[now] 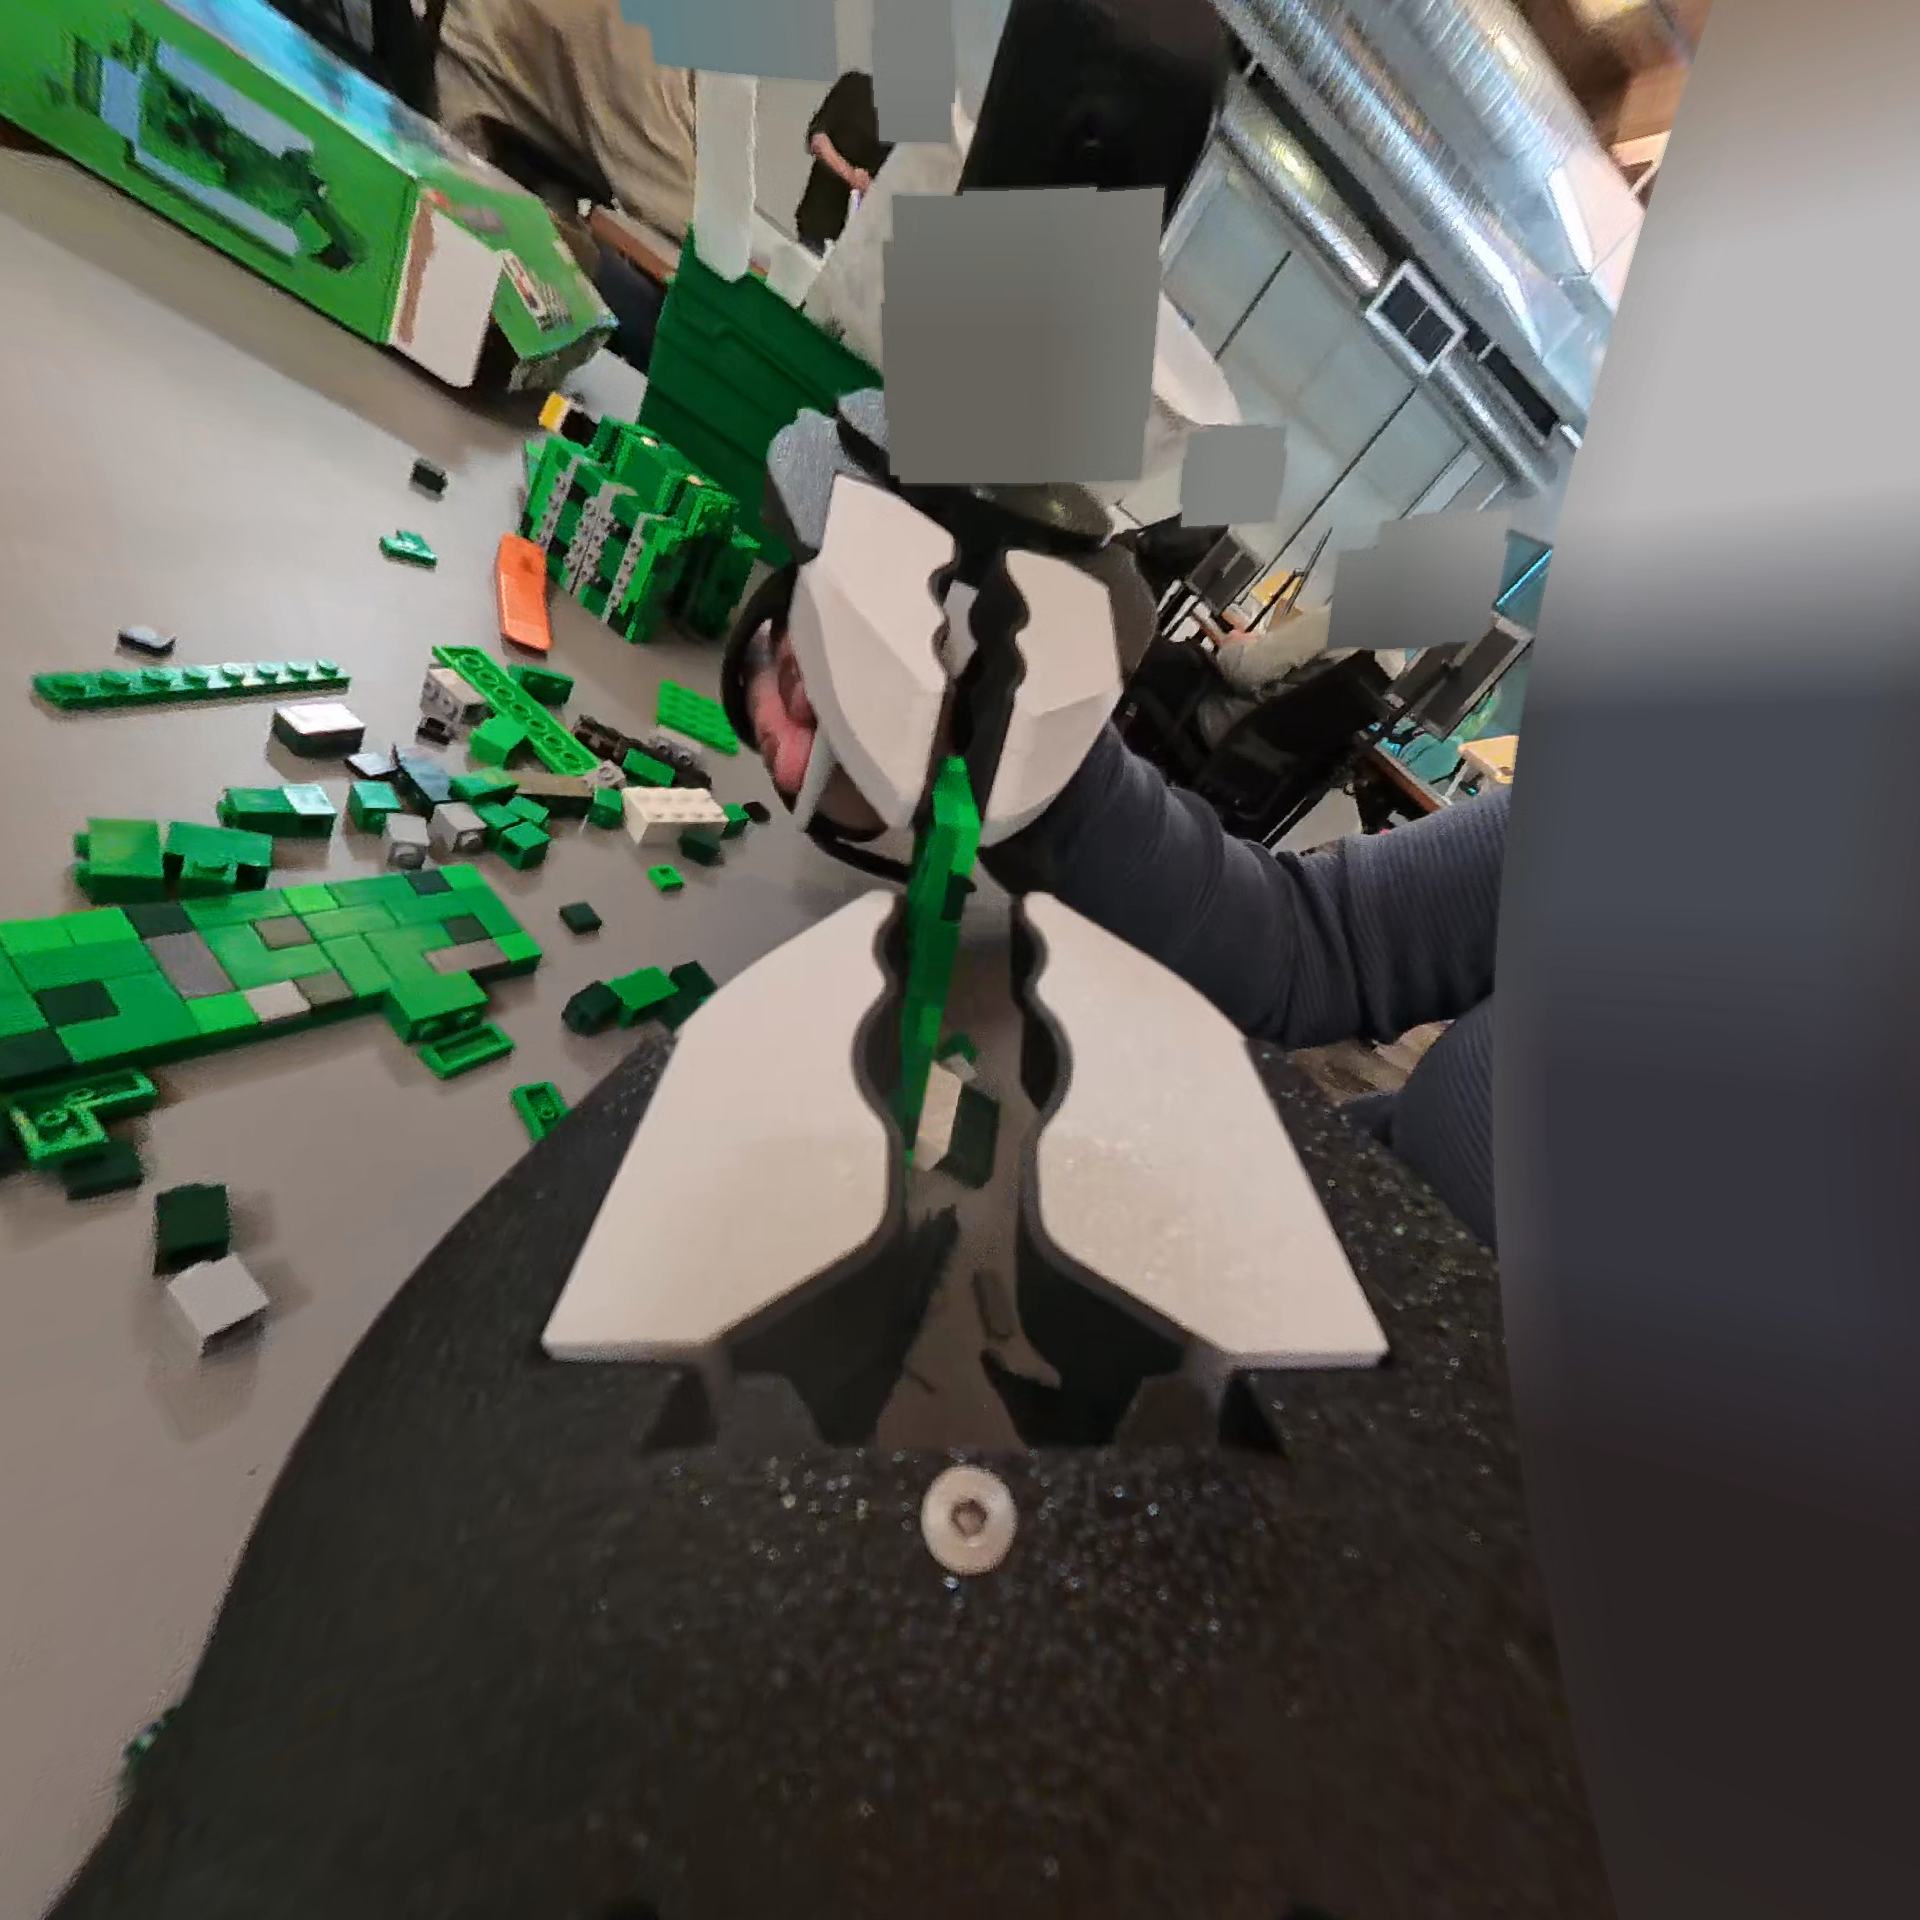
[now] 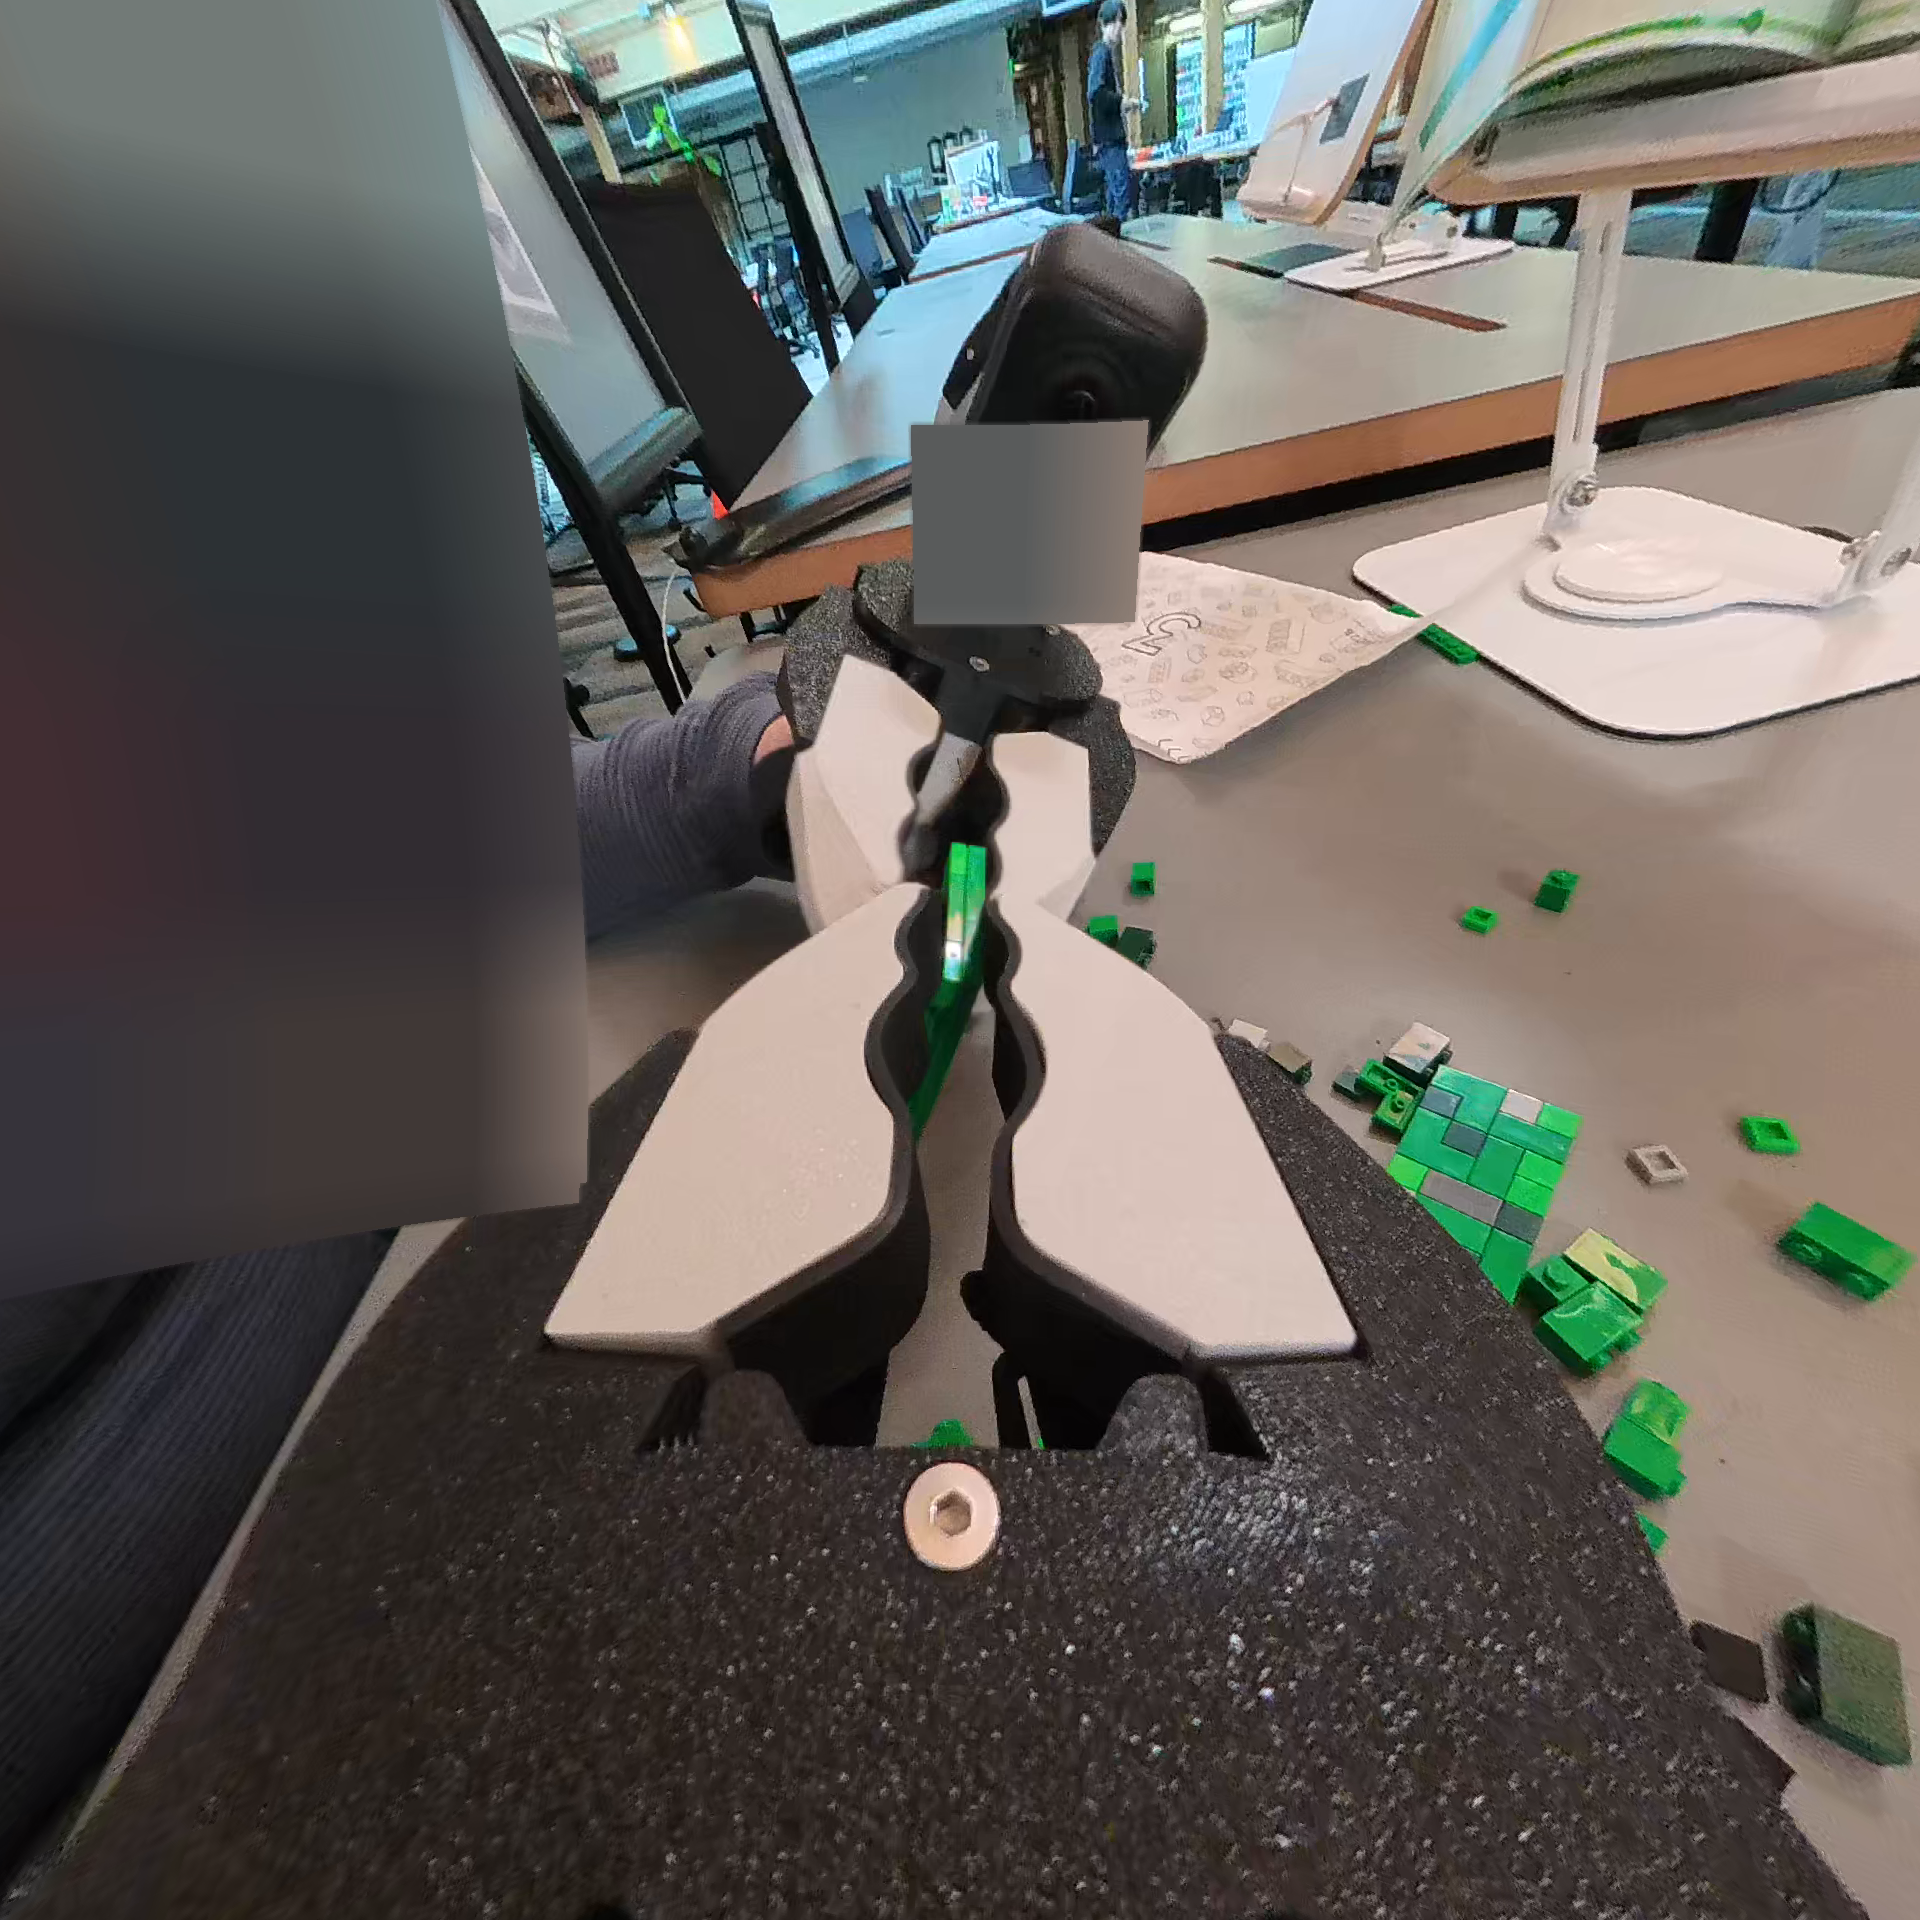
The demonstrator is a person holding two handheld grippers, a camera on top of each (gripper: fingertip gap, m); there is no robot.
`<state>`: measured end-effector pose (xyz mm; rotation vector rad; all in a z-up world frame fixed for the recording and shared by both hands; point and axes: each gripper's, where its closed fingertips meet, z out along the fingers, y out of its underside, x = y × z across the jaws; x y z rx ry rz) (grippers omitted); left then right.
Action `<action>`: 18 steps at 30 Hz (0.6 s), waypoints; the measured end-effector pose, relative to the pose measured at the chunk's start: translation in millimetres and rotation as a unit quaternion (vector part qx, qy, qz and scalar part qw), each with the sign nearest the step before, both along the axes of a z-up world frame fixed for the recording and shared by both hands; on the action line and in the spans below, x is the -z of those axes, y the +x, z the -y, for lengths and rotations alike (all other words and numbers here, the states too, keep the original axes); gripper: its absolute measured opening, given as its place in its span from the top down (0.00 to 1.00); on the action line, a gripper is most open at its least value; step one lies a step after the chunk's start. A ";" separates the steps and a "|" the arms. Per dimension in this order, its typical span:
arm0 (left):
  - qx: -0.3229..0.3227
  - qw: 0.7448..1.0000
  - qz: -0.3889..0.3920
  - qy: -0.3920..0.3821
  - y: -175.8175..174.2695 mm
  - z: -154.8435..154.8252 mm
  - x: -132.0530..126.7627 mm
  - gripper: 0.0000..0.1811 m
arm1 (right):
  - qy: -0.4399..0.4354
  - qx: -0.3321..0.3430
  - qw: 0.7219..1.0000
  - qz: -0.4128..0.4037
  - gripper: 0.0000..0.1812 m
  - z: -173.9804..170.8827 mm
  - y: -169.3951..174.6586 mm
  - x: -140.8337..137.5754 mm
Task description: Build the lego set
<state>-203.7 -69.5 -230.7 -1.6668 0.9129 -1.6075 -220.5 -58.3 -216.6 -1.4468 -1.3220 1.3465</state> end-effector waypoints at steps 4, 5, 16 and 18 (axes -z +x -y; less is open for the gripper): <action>-0.035 0.999 -0.006 -0.017 -0.9 -10.4 5.2 0.97 | 0.057 0.051 0.997 0.018 0.94 -12.3 -1.6 3.7; -0.051 0.998 -0.002 -0.048 -2.9 -16.4 6.9 0.97 | 0.086 0.066 0.994 0.023 0.85 -14.9 -0.9 3.5; -0.084 0.996 -0.010 -0.042 -6.9 -23.9 8.4 0.97 | 0.228 0.116 0.958 0.128 0.76 -19.2 -10.5 20.6; -0.073 0.997 0.000 -0.037 -8.7 -21.4 4.9 0.97 | 0.194 0.100 0.969 0.115 0.78 -15.7 -10.3 20.1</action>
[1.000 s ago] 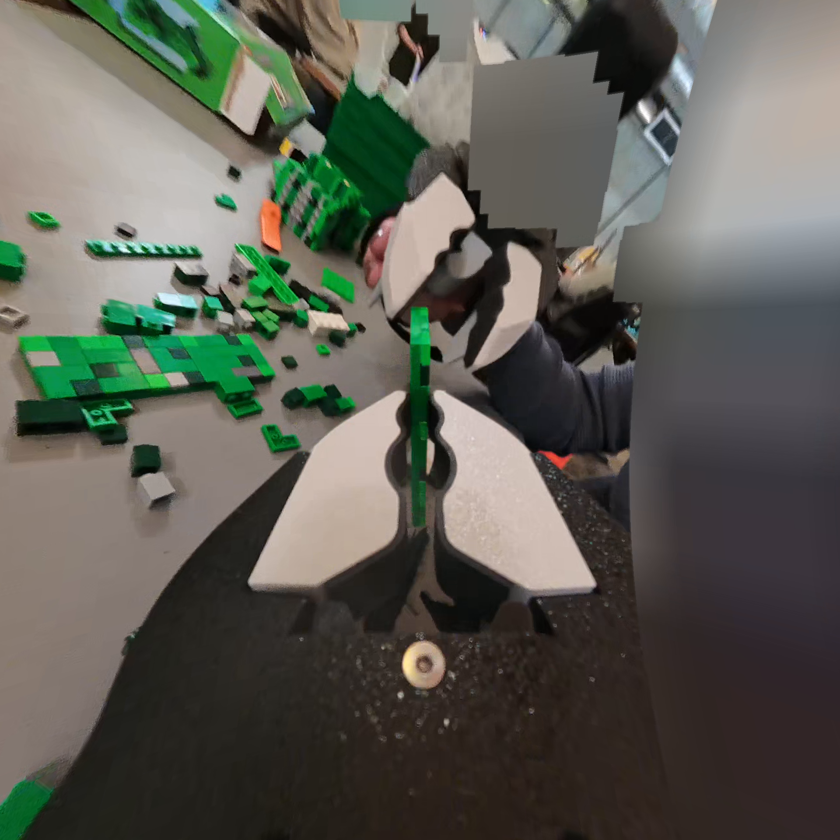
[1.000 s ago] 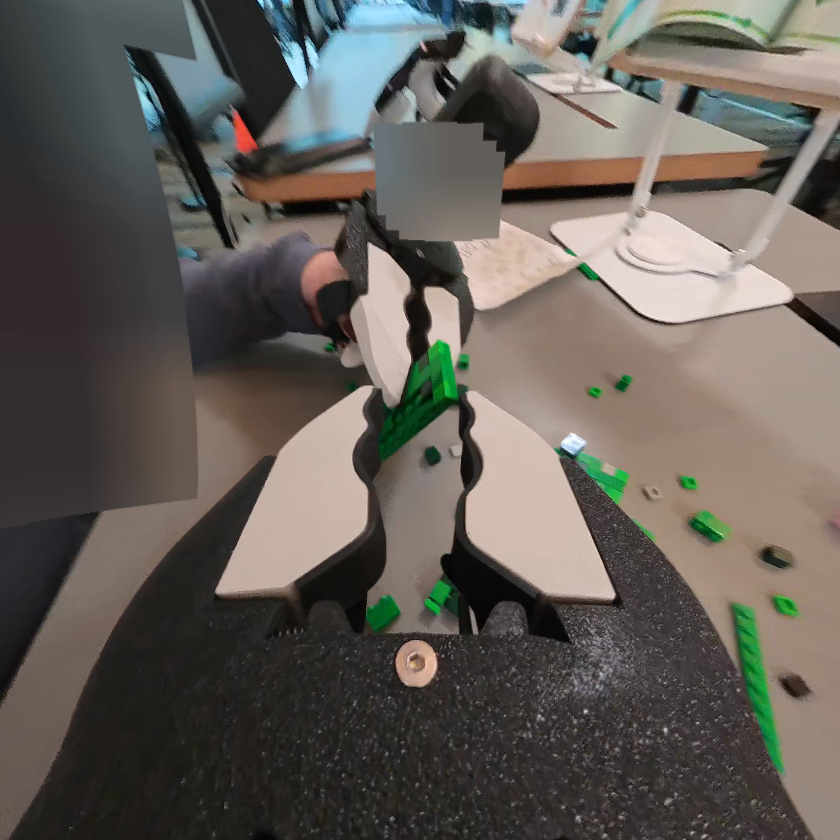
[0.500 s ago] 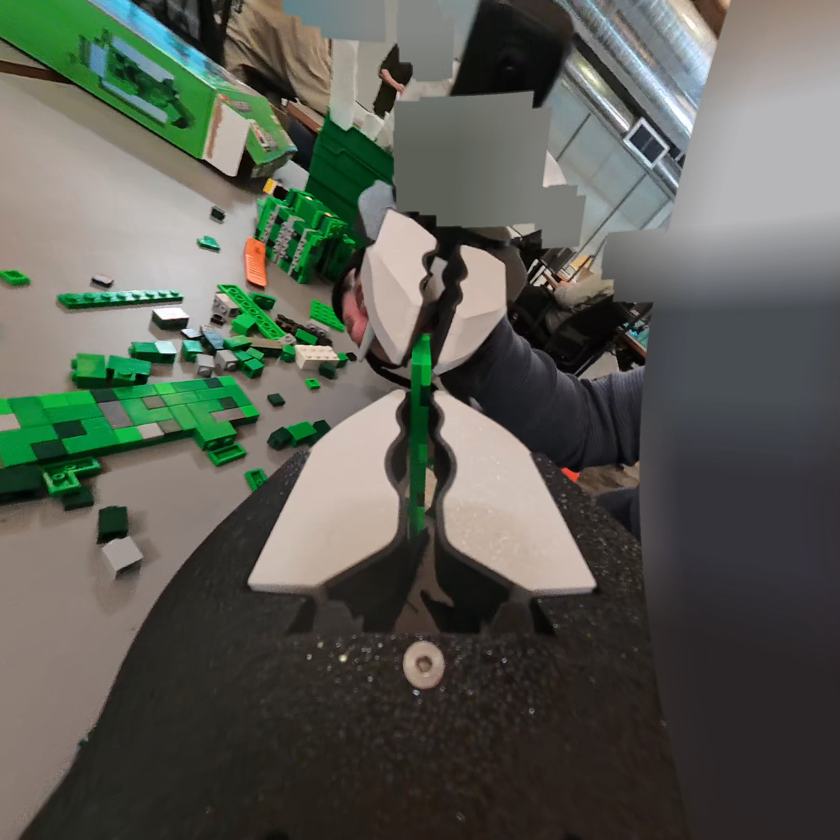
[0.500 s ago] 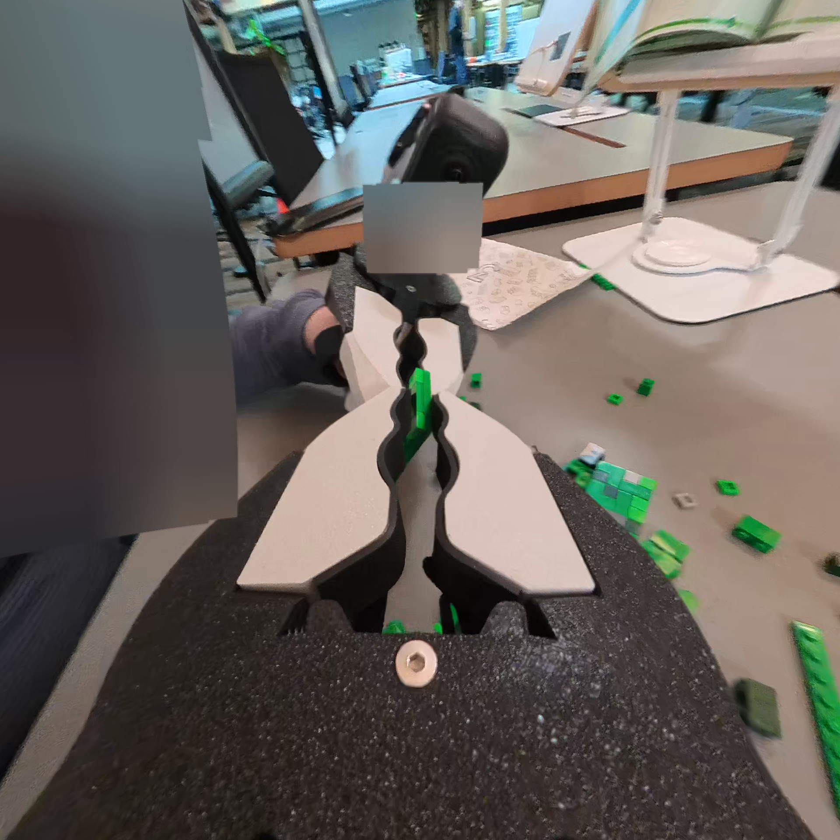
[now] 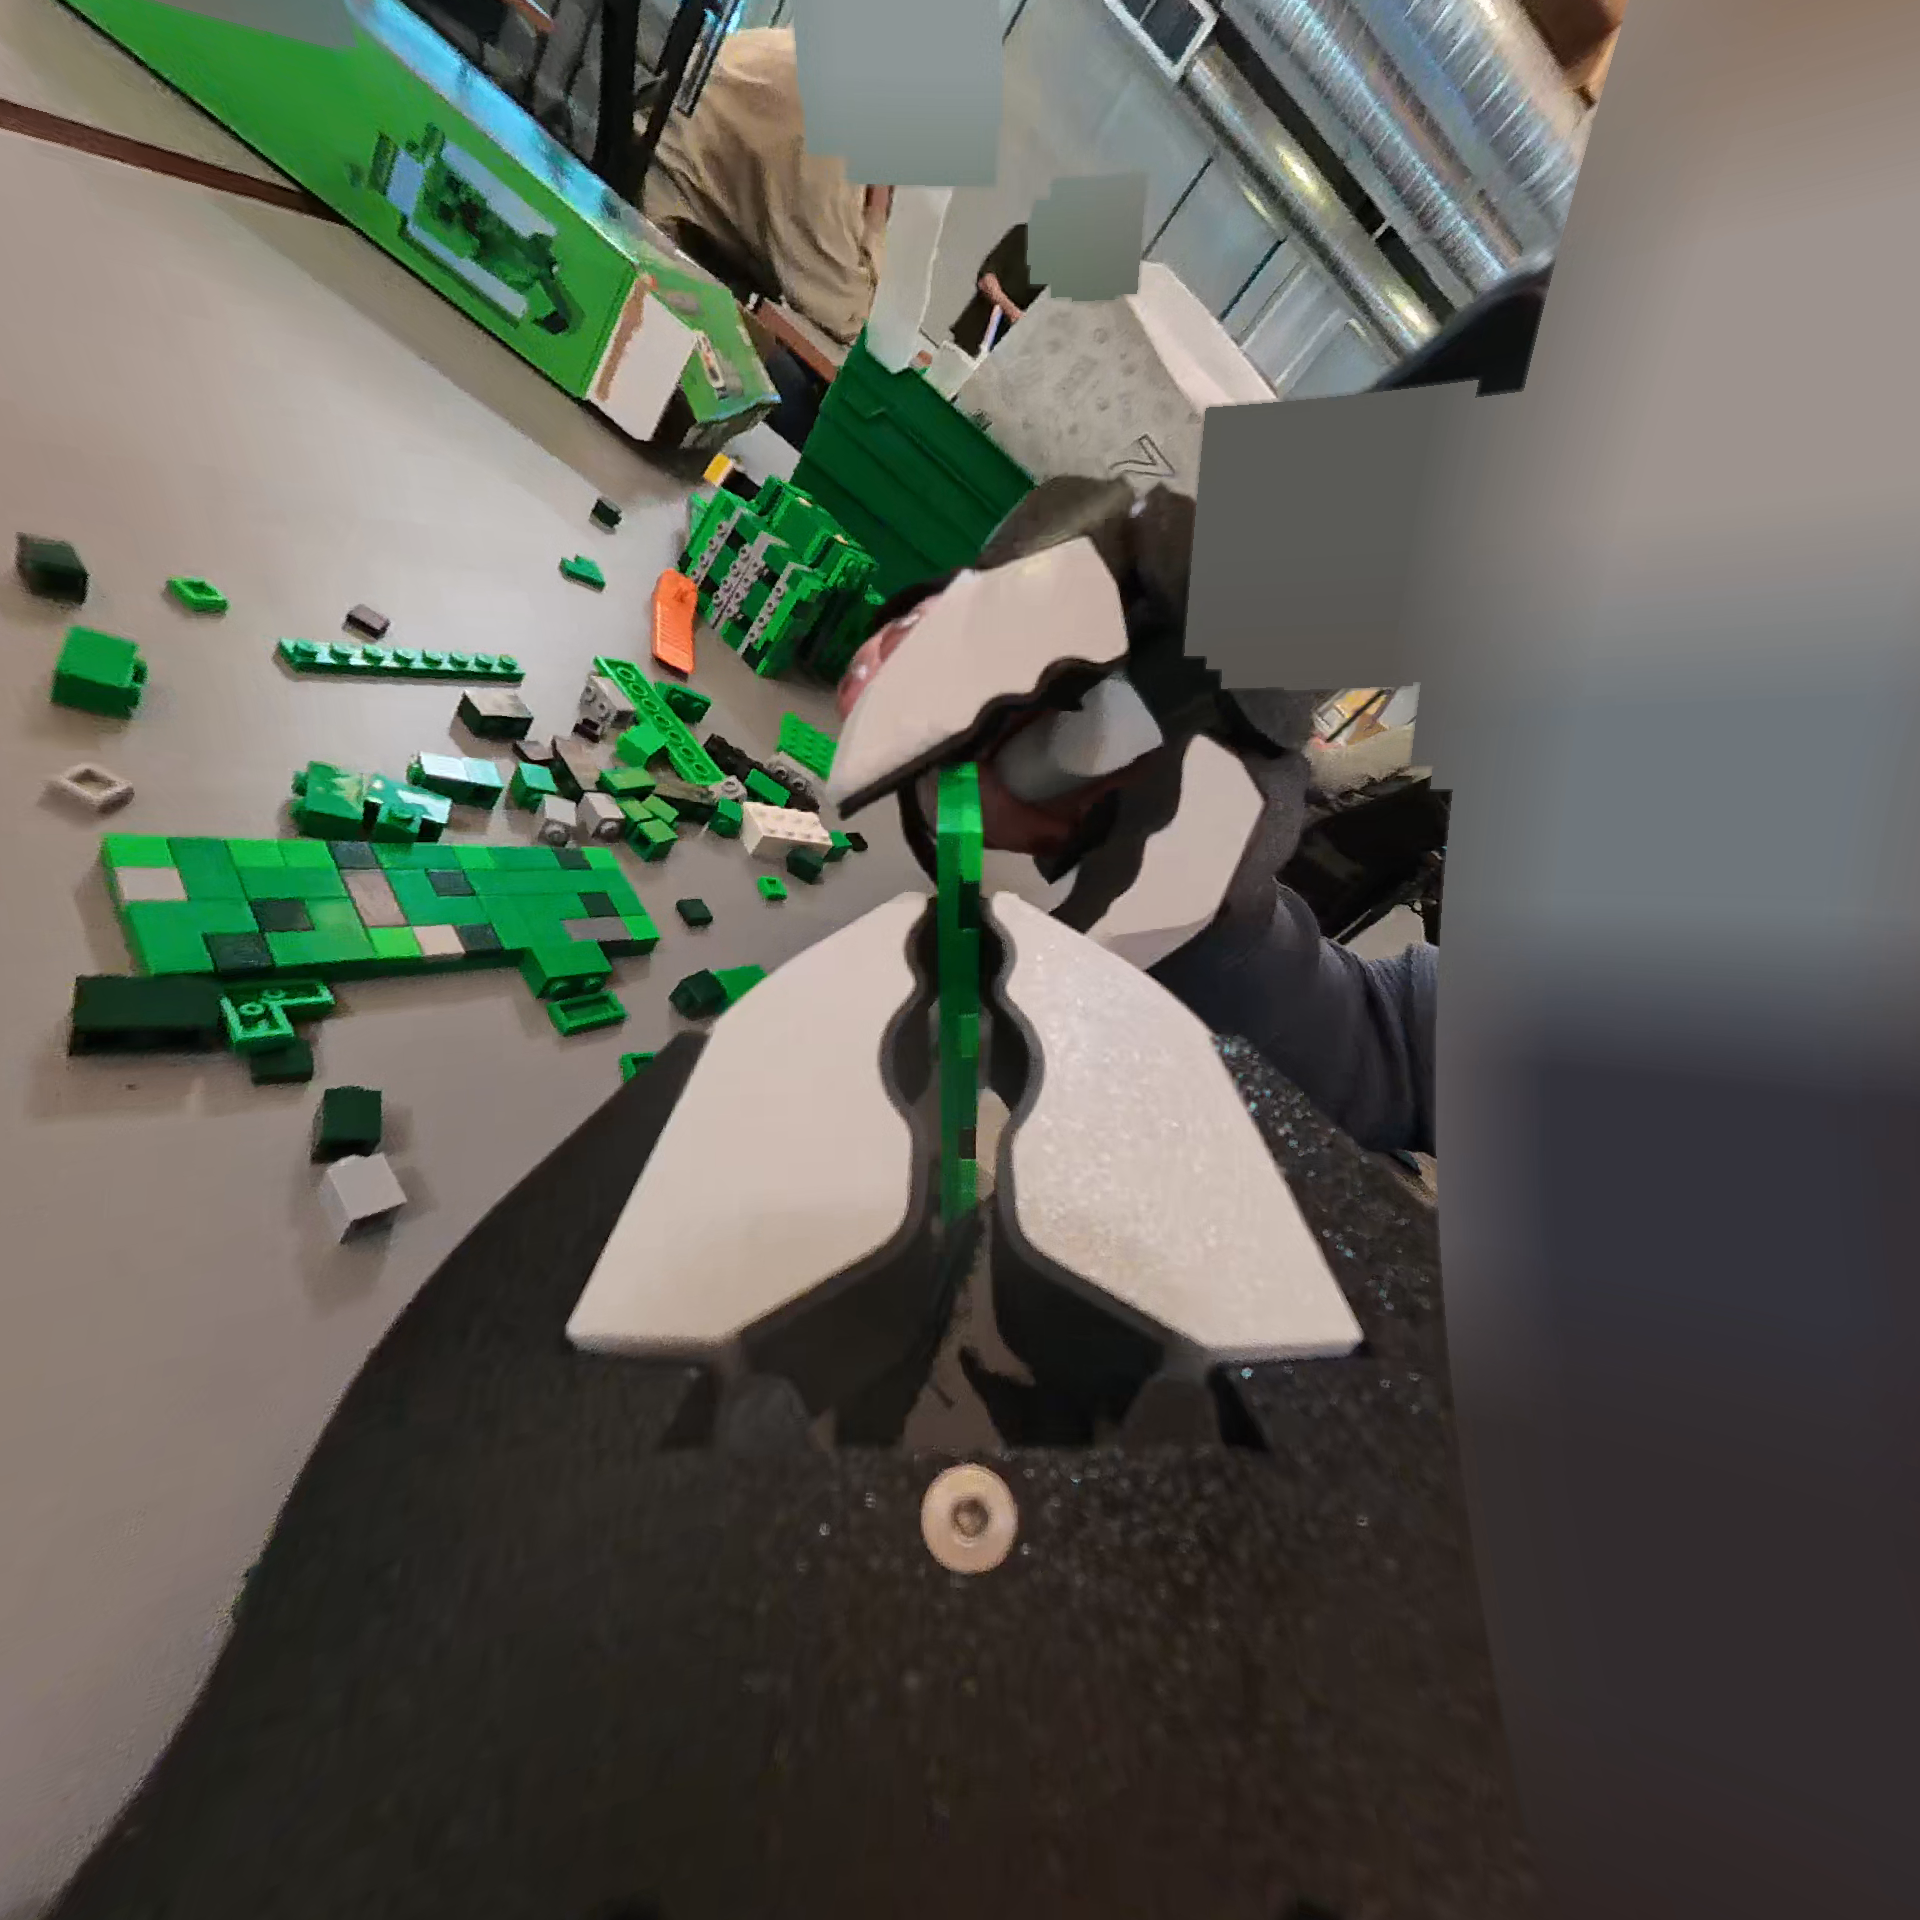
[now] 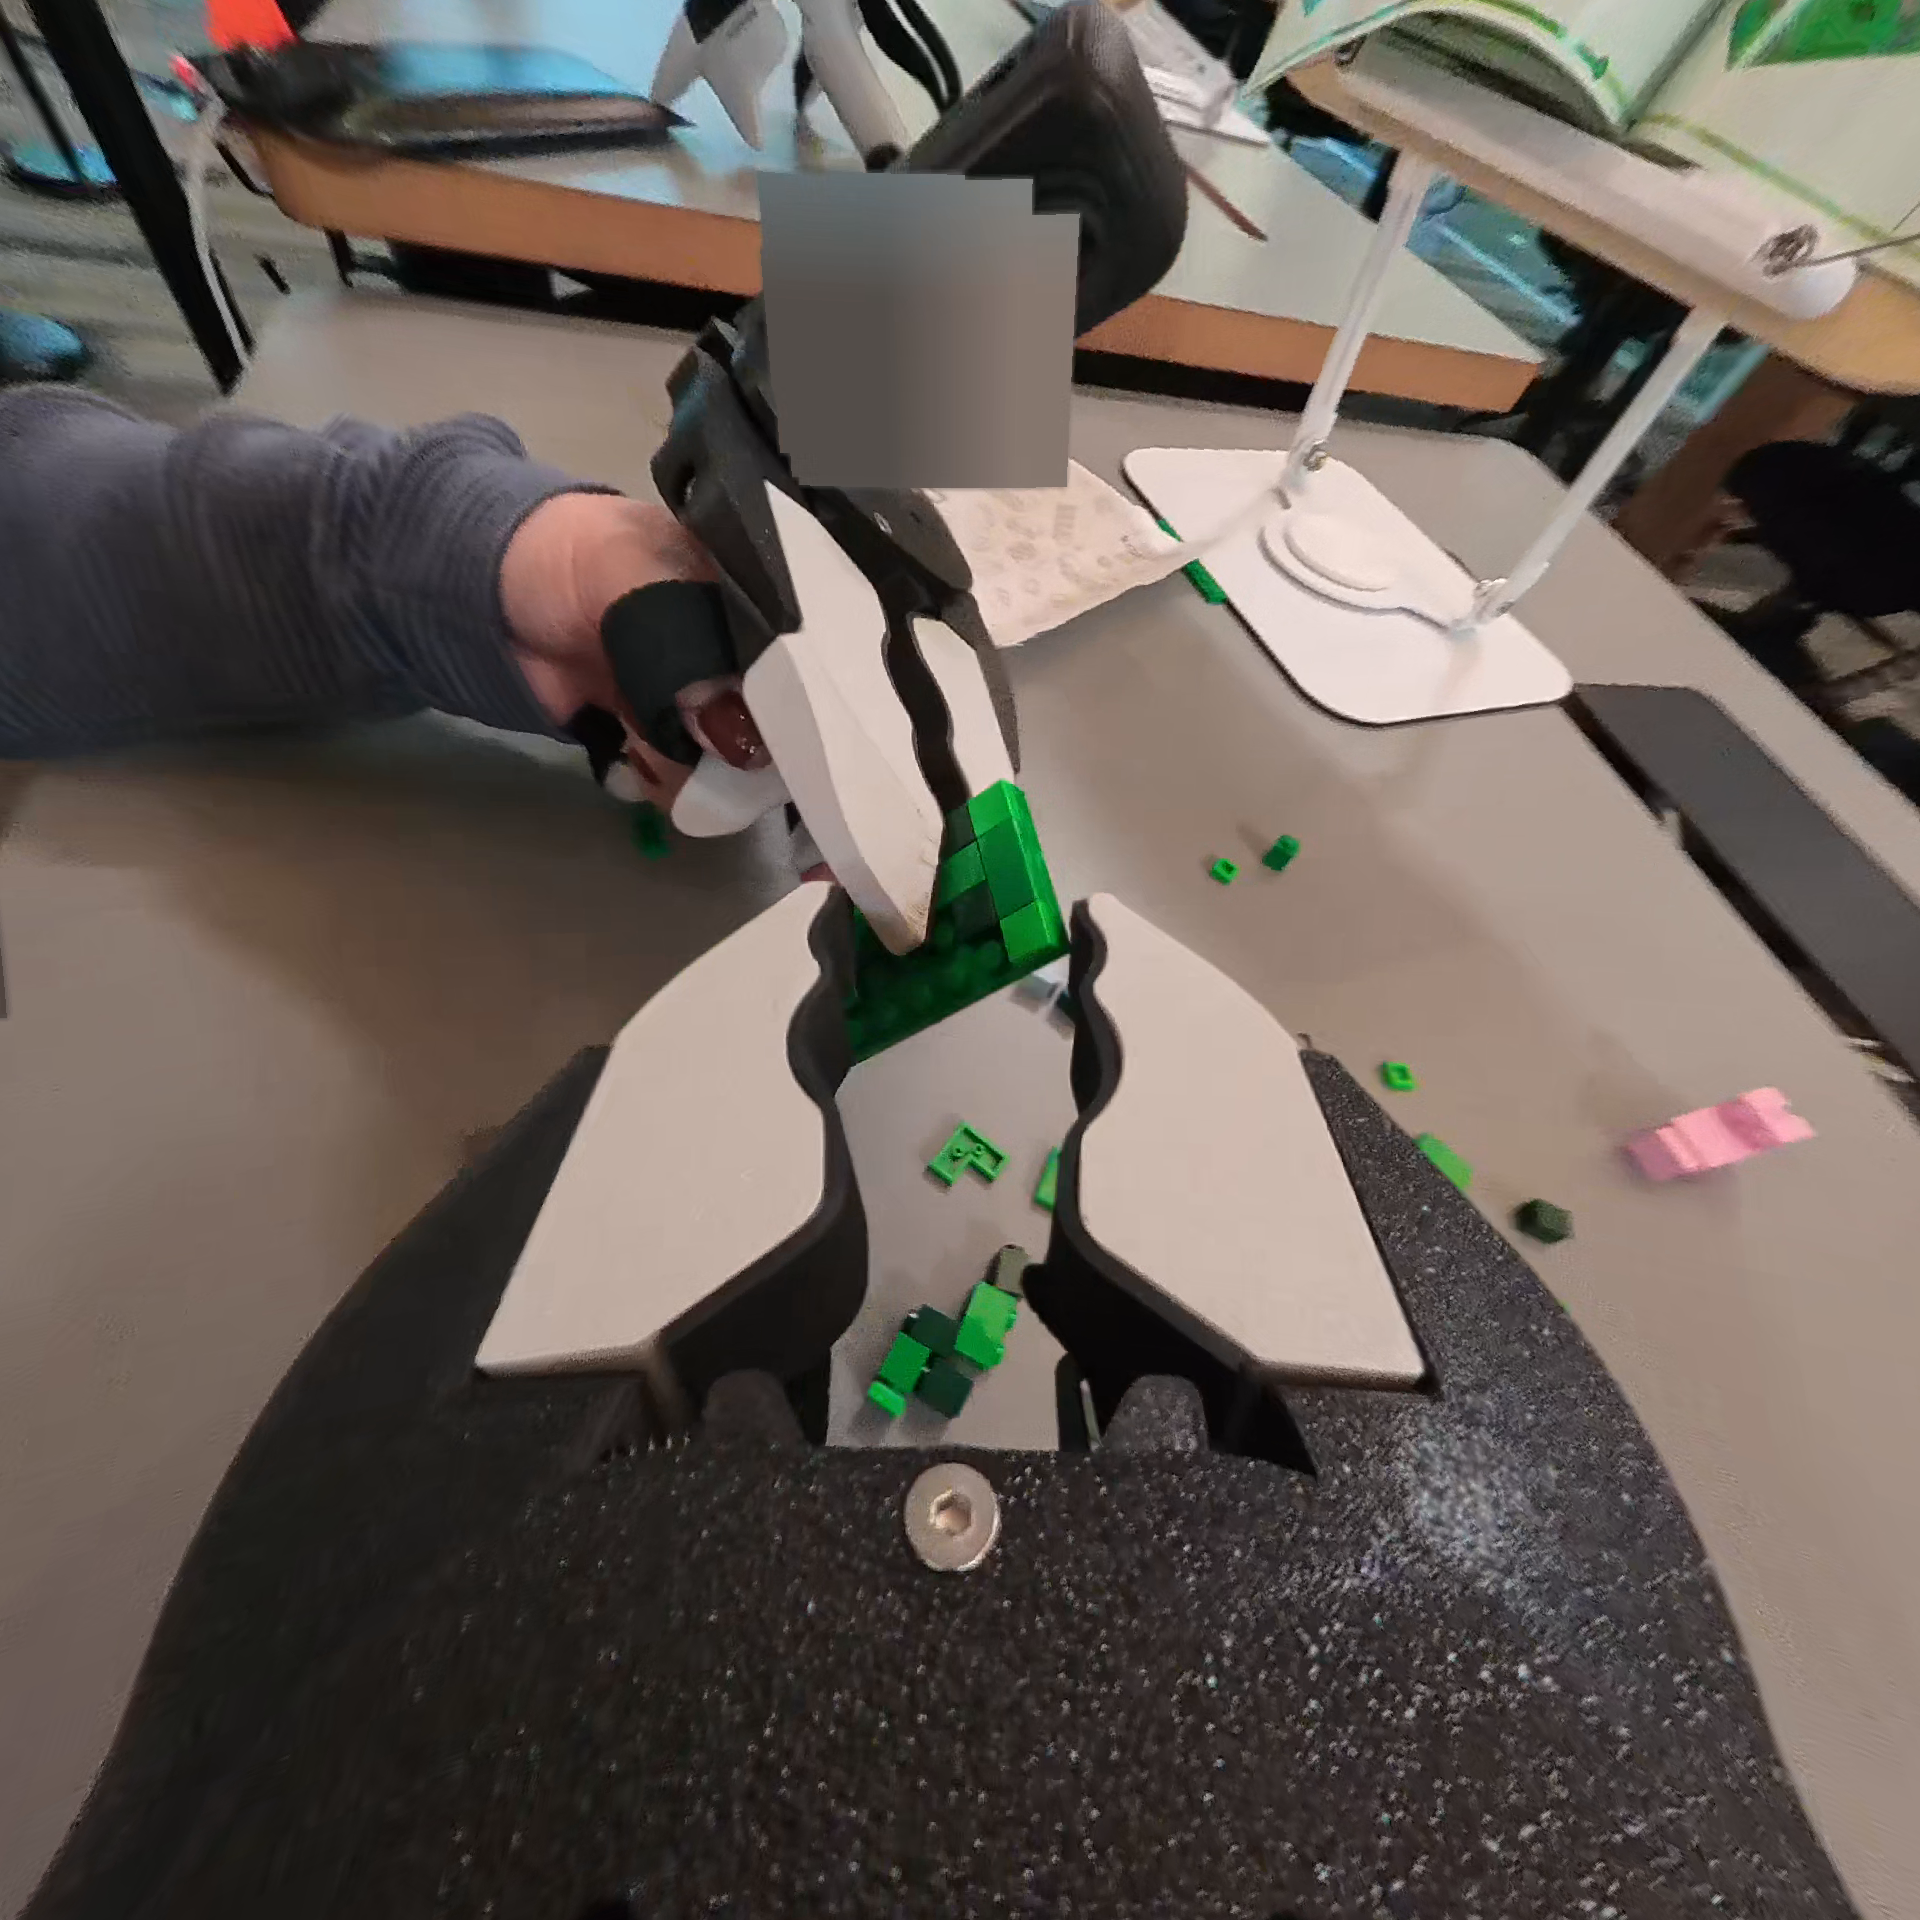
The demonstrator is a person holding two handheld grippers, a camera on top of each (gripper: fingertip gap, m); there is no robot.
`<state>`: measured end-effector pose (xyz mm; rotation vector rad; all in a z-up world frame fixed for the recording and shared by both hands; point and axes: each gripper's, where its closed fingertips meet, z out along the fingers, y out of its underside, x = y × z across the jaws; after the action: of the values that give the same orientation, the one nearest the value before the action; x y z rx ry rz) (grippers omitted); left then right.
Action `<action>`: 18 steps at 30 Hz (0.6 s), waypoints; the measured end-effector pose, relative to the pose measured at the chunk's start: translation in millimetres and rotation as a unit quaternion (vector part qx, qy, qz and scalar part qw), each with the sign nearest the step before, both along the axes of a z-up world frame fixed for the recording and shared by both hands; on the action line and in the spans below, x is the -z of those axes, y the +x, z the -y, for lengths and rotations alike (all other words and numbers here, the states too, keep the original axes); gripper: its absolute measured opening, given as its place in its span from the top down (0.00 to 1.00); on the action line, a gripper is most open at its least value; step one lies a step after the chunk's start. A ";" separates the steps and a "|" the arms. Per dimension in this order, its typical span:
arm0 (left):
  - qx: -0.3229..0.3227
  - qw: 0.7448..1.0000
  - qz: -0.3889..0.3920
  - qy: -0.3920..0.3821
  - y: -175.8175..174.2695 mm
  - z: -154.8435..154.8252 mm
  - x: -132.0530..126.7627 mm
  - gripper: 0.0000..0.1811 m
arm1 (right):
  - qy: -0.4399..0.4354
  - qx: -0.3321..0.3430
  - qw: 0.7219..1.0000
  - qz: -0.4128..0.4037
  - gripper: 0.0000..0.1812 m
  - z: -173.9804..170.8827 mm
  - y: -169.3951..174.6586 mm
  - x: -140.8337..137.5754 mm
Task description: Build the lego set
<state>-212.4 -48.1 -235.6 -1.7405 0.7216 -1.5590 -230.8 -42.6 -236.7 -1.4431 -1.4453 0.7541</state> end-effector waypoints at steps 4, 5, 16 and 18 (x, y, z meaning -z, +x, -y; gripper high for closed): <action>0.036 0.999 -0.012 0.008 2.7 9.7 3.4 0.97 | -0.079 -0.048 0.996 -0.002 0.81 13.4 0.7 6.1; 0.042 0.999 -0.011 0.011 3.5 11.5 3.2 0.97 | -0.089 -0.057 0.994 -0.007 0.82 15.2 1.2 5.5; 0.049 0.998 0.024 0.039 3.3 14.1 -7.7 0.97 | -0.149 -0.082 0.984 -0.055 0.85 15.7 9.6 -3.7; 0.039 0.998 0.028 0.042 1.0 11.5 -9.3 0.97 | -0.145 -0.066 0.985 -0.068 0.87 8.7 12.9 -7.2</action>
<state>-211.3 -59.5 -226.4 -1.6196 0.8250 -1.6000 -217.9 -51.3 -229.4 -1.4882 -1.3771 1.1642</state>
